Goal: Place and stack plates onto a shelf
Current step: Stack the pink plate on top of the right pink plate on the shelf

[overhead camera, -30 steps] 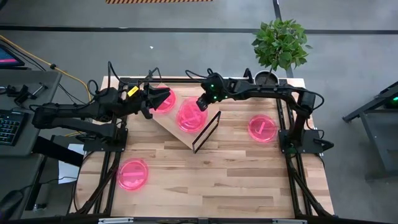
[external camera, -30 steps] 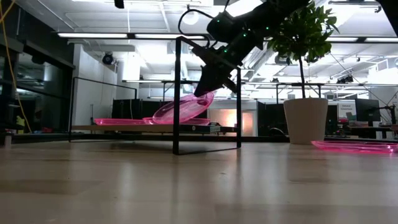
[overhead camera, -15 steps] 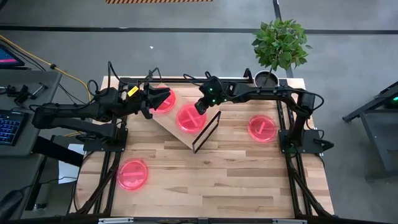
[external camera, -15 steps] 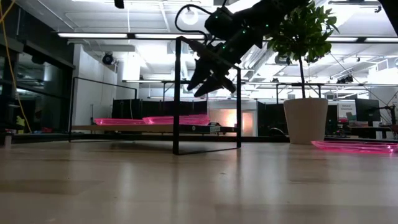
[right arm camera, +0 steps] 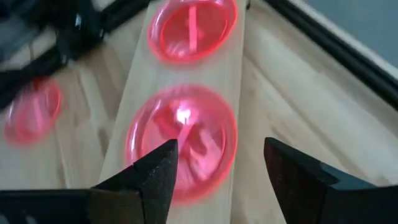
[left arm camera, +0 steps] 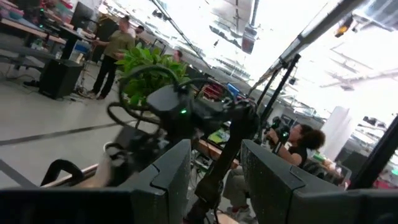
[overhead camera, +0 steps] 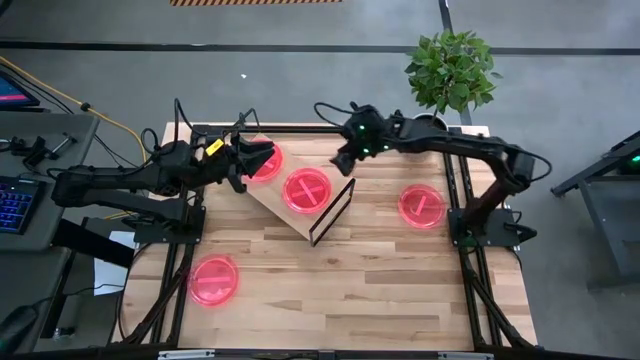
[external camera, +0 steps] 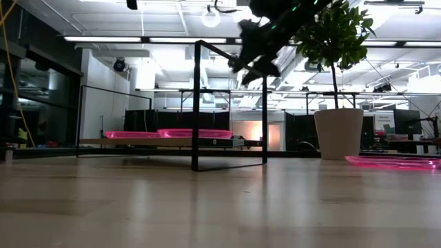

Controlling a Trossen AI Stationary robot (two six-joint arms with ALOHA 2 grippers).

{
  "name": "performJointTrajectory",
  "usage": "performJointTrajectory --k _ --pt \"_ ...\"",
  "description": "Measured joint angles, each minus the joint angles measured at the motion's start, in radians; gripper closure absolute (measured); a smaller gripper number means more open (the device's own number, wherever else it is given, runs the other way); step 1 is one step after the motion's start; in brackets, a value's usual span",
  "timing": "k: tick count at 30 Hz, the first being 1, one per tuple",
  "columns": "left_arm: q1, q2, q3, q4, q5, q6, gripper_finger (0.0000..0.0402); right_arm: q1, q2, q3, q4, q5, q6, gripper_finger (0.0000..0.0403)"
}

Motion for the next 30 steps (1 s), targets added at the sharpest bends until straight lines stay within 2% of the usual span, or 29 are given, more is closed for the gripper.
performJointTrajectory --k 3,9,13,15,23,26,30 --pt "0.0 0.0 0.0 0.001 0.035 0.024 0.027 0.022 -0.067 0.0 -0.125 0.04 -0.039 0.018" --pt "0.0 0.0 0.0 0.01 0.081 0.016 0.027 0.106 -0.209 -0.001 -0.343 0.218 -0.075 0.018" --pt "0.0 0.0 0.0 0.01 0.093 0.016 0.027 0.16 -0.334 -0.052 -0.383 0.292 -0.061 0.018" --pt "0.002 0.0 0.0 0.01 0.093 0.019 0.027 0.179 -0.421 -0.141 -0.346 0.297 -0.006 0.018" --pt "0.002 0.0 0.0 0.009 0.093 0.037 0.027 0.31 -0.753 -0.582 -0.09 0.296 0.422 0.018" --pt "0.003 0.0 0.0 0.009 0.083 0.043 0.027 0.352 -0.798 -0.671 -0.083 0.301 0.535 0.018" --pt "0.003 0.0 0.0 0.009 0.077 0.04 0.027 0.405 -0.782 -0.721 -0.18 0.319 0.612 0.018"
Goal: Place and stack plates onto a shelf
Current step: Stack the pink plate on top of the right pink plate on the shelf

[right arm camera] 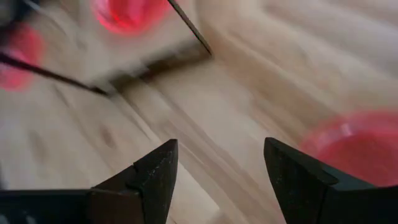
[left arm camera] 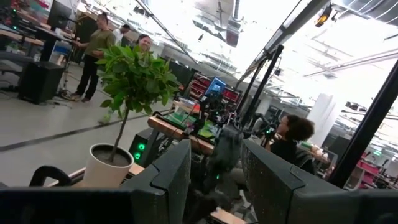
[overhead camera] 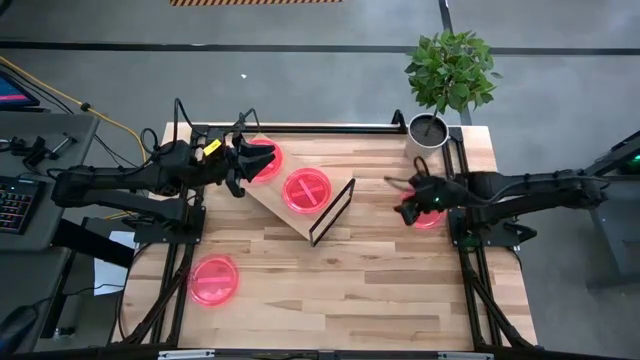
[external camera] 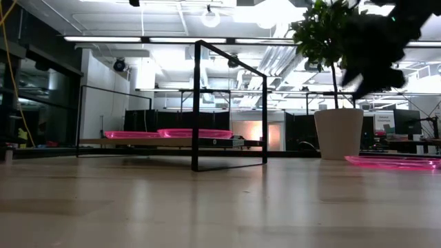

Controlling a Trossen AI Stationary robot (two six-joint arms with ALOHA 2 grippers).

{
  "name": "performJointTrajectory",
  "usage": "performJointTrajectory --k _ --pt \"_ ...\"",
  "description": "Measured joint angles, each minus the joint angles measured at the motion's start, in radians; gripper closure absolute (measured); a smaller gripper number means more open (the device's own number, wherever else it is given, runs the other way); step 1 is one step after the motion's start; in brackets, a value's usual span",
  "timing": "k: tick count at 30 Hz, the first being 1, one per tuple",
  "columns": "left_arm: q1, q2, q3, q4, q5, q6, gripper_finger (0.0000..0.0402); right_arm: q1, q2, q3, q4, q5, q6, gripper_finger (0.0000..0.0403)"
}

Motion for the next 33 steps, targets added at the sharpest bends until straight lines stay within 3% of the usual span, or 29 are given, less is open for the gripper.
performJointTrajectory --k 6,15,23,27,31,33 --pt "0.0 0.0 0.0 -0.002 0.0 -0.015 0.027 0.048 0.143 -0.034 -0.11 -0.02 0.081 0.0181" --pt "0.0 0.0 0.0 -0.01 -0.042 -0.014 0.027 0.081 0.427 -0.033 -0.031 0.05 0.248 0.0181" --pt "0.0 0.0 0.0 -0.01 -0.06 0.002 0.027 0.081 0.58 -0.028 -0.031 0.091 0.326 0.0188" --pt "0.0 0.0 0.0 -0.01 -0.071 0.003 0.027 0.083 0.63 -0.024 -0.035 0.093 0.346 0.0235" --pt "0.0 0.0 0.0 -0.01 -0.103 0.003 0.027 0.082 0.657 -0.017 -0.029 0.077 0.342 0.035" --pt "0.0 0.0 0.0 -0.009 -0.142 0.003 0.027 0.081 0.647 -0.018 -0.032 0.074 0.322 0.0387"
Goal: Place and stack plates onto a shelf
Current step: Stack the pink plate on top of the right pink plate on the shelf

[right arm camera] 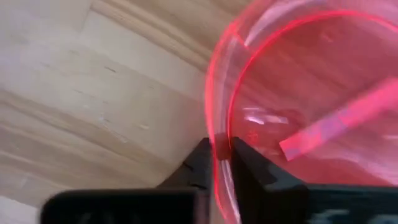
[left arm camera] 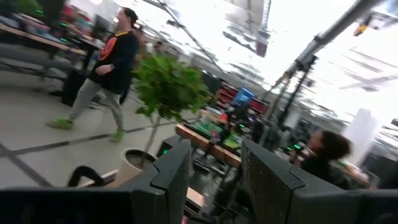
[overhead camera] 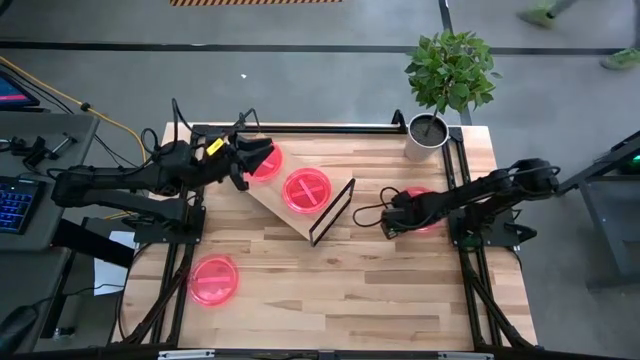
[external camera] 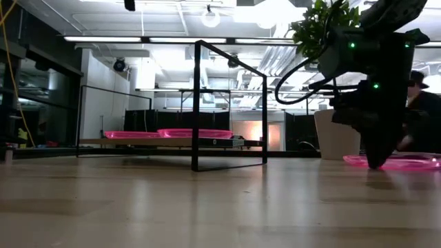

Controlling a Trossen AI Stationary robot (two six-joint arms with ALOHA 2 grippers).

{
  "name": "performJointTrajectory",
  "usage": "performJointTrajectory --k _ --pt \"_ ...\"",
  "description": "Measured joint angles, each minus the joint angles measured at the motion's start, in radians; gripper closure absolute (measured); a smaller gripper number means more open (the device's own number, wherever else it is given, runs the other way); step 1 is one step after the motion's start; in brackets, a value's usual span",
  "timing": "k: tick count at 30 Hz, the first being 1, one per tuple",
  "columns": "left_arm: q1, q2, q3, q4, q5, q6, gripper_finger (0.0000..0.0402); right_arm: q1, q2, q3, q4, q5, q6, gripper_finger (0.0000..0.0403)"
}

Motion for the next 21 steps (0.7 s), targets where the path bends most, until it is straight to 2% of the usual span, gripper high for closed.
performJointTrajectory --k 5,13,17,21 --pt "0.0 0.0 0.0 0.002 -0.049 0.0 0.027 0.015 -0.101 0.053 -0.153 -0.046 -0.038 0.04" --pt "0.0 0.0 0.0 0.004 -0.048 -0.001 0.027 0.055 -0.341 0.182 -0.213 -0.14 -0.14 0.0403" --pt "0.0 0.0 0.0 0.011 -0.048 -0.001 0.027 0.08 -0.431 0.271 -0.225 -0.112 -0.15 0.0403" --pt "0.0 0.0 0.0 0.015 -0.049 -0.001 0.027 0.084 -0.452 0.413 -0.228 -0.012 -0.216 0.0403"
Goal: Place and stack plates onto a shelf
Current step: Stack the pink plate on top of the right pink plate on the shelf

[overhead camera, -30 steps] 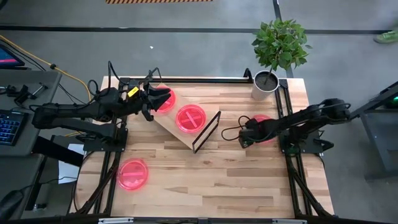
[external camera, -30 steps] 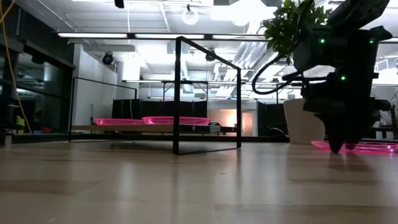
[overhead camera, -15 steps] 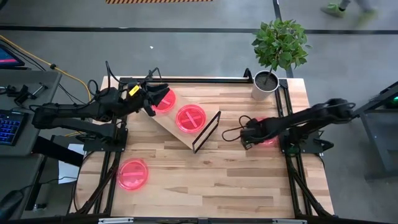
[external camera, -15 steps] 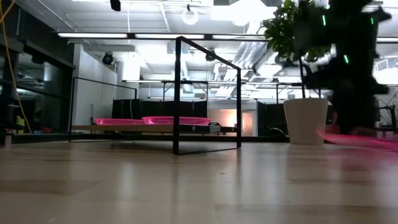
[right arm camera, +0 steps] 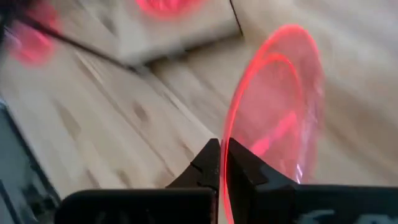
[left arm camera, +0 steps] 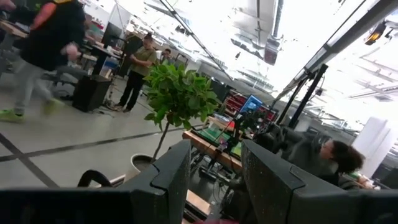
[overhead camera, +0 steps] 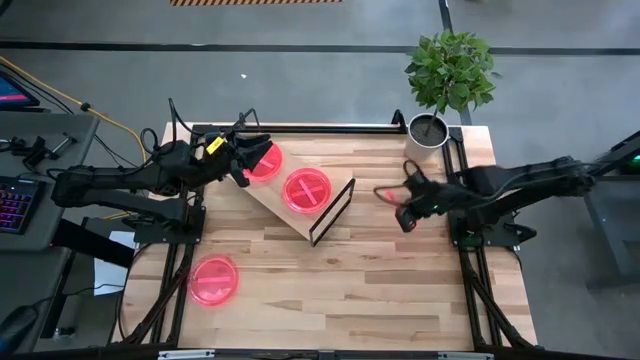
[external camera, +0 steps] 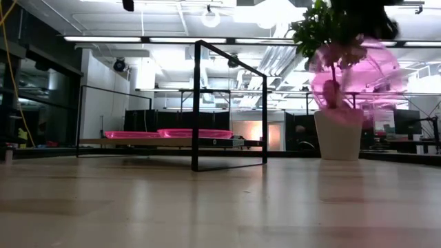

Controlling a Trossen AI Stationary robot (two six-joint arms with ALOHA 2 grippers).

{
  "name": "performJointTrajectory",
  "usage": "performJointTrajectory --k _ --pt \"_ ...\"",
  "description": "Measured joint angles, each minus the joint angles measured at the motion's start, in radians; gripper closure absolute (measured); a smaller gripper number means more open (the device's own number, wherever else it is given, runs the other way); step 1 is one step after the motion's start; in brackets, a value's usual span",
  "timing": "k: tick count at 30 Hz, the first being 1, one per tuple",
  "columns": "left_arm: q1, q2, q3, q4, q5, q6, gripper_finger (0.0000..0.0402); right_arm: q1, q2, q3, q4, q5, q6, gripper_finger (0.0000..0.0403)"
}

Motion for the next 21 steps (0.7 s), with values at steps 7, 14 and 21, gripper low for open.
performJointTrajectory --k 7,14,21 --pt "0.0 0.0 0.0 0.072 -0.002 0.001 0.027 -0.079 0.158 0.319 0.035 0.154 -0.343 0.0403" --pt "0.0 0.0 0.0 0.216 0.035 0.027 0.027 -0.157 0.439 0.566 0.175 0.15 -0.746 0.0403" --pt "0.0 -0.006 0.0 0.257 0.037 0.071 0.027 -0.195 0.686 0.722 0.242 0.02 -0.92 0.0403"
